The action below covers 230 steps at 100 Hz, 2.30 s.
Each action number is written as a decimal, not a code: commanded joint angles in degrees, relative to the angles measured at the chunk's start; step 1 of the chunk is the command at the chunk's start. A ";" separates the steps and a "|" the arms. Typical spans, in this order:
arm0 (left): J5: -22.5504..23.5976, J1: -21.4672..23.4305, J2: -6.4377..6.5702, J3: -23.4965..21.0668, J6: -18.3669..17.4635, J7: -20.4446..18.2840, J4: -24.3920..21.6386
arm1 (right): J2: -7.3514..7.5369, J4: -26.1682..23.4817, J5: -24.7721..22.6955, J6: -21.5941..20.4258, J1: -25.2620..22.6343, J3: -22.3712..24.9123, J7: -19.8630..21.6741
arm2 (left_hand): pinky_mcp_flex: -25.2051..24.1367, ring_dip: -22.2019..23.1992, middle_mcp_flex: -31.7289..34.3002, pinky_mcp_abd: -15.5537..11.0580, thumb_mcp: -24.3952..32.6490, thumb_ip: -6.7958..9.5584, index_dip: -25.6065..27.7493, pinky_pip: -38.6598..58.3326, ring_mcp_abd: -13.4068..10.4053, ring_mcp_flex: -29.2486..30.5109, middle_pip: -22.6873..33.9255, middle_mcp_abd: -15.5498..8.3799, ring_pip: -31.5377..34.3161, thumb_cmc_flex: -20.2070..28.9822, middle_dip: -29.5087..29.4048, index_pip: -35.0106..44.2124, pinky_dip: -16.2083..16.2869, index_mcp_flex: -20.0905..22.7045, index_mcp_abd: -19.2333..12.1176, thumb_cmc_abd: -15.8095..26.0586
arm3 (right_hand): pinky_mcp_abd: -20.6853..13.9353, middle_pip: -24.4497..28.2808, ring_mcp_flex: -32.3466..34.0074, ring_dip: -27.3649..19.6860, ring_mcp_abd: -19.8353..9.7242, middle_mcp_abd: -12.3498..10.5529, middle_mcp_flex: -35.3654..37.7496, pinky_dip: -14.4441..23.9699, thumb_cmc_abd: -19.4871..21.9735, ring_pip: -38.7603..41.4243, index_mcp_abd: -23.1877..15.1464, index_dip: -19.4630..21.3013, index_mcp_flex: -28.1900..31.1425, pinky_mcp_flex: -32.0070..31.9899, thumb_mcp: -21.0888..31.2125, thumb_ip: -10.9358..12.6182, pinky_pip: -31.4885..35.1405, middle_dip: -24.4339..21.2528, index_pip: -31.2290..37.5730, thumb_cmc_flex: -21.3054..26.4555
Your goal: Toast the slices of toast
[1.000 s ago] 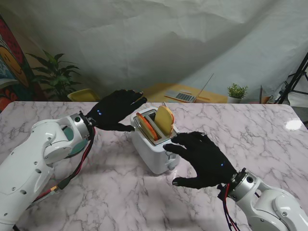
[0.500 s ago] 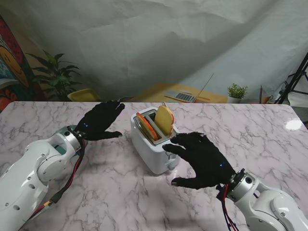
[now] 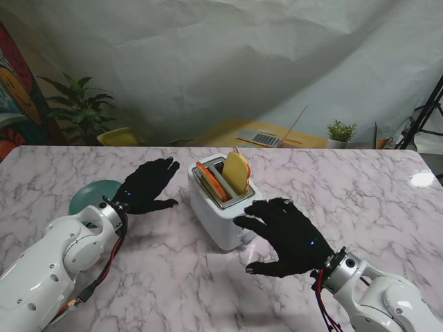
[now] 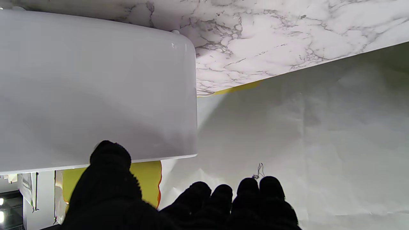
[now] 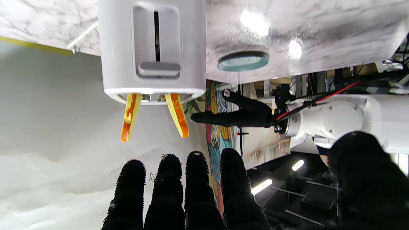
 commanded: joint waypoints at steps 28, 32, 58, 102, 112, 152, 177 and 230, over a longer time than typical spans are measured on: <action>-0.24 0.78 -0.30 0.08 0.70 -1.82 -0.95 | 0.78 3.86 -2.53 5.11 1.88 -3.24 2.89 | -0.33 -0.40 -2.17 -0.90 -2.13 1.33 5.36 -2.40 2.22 -1.75 -0.85 0.93 -1.36 1.55 0.04 0.88 -1.20 -1.56 0.65 3.18 | -3.82 -1.19 0.12 -1.03 -0.63 1.25 -1.20 -0.40 1.75 -2.30 2.91 0.00 -0.24 0.08 -3.03 0.65 -0.50 -0.51 -2.70 0.03; -0.28 0.84 -0.30 0.09 0.71 -1.88 -1.00 | 0.80 4.55 -2.25 5.60 2.40 -3.80 3.06 | -0.31 -0.39 -2.14 -0.95 -2.13 1.33 5.62 -2.39 2.21 -1.67 -0.82 0.91 -1.32 1.58 0.09 0.94 -1.19 -1.54 0.54 3.15 | -3.85 -1.19 0.14 -1.04 -0.61 1.18 -1.24 -0.40 1.65 -2.32 2.94 -0.03 -0.19 0.06 -3.15 0.67 -0.54 -0.50 -2.79 0.18; -0.31 1.09 -0.30 0.21 0.61 -1.98 -1.29 | 0.81 7.90 -1.41 7.91 5.13 -6.35 2.62 | -0.28 -0.37 -2.06 -1.07 -2.09 1.34 7.14 -2.23 2.10 -1.55 -0.65 0.66 -1.05 1.75 0.66 1.22 -1.08 -1.45 0.21 3.06 | -4.22 -0.90 0.40 -1.00 -0.60 1.25 -1.27 -0.24 1.50 -2.24 3.15 -0.13 -0.01 0.53 -3.21 0.83 -0.50 -0.36 -3.21 0.54; -0.34 0.47 -0.36 0.93 0.45 -0.58 0.03 | 0.92 12.47 0.07 9.46 7.87 -8.92 2.86 | -0.25 -0.44 -2.02 -1.26 -2.12 1.34 8.27 -1.94 1.97 -1.43 -0.49 0.42 -0.71 1.92 1.54 0.97 -0.92 -0.90 -0.13 2.90 | -4.65 -0.46 0.46 -0.90 -0.59 1.27 -1.33 0.09 1.01 -2.12 2.84 0.10 0.00 0.66 -1.93 0.80 -0.38 -0.17 -2.90 0.35; -0.25 0.33 -0.36 1.07 0.35 -0.22 0.26 | 1.03 13.54 0.46 9.50 8.23 -9.44 3.49 | -0.23 -0.44 -2.00 -1.29 -2.11 1.34 8.42 -1.89 1.93 -1.36 -0.45 0.39 -0.62 1.96 1.69 0.95 -0.89 -0.75 -0.15 2.87 | -4.75 -0.40 0.30 -0.88 -0.62 1.22 -1.45 0.13 0.95 -2.10 2.87 0.16 -0.18 0.52 -1.68 0.78 -0.41 -0.15 -2.80 0.31; -0.37 0.01 -0.47 1.45 0.30 1.20 0.99 | 1.56 18.94 2.83 9.27 10.39 -12.98 6.16 | -0.18 -0.37 -1.99 -1.55 -2.07 1.36 8.78 -1.50 1.81 -1.25 -0.44 0.29 -0.22 2.15 2.06 0.76 -0.69 -0.58 -0.21 2.69 | -4.91 -0.25 -0.16 -0.82 -0.69 1.15 -1.86 0.25 1.01 -2.04 2.98 0.25 -0.62 0.22 -1.27 0.69 -0.47 -0.11 -2.56 0.05; -0.34 -0.19 -0.56 1.59 0.30 2.38 1.49 | 1.90 21.68 4.15 8.88 11.65 -14.83 7.84 | -0.16 -0.33 -1.97 -1.70 -2.06 1.37 8.92 -1.17 1.66 -1.18 -0.35 0.17 0.03 2.26 2.32 0.71 -0.53 -0.45 -0.33 2.59 | -5.10 -0.09 -0.47 -0.78 -0.76 1.15 -2.19 0.32 1.06 -1.95 3.00 0.28 -0.84 0.05 -1.06 0.64 -0.43 -0.06 -2.47 -0.06; 0.22 -0.20 -0.59 1.48 0.49 3.61 1.70 | 1.55 16.87 1.98 7.05 9.05 -11.17 5.56 | -0.22 -0.28 -1.94 -1.72 -2.09 1.36 9.10 -0.69 1.60 -1.06 -0.24 0.07 0.46 2.33 2.85 0.68 -0.30 -0.25 -0.45 2.64 | -4.79 0.23 -0.67 -0.75 -0.71 0.92 -2.20 0.39 1.28 -1.85 2.79 0.42 -0.75 -0.12 -0.81 0.53 -0.40 -0.02 -2.01 -0.48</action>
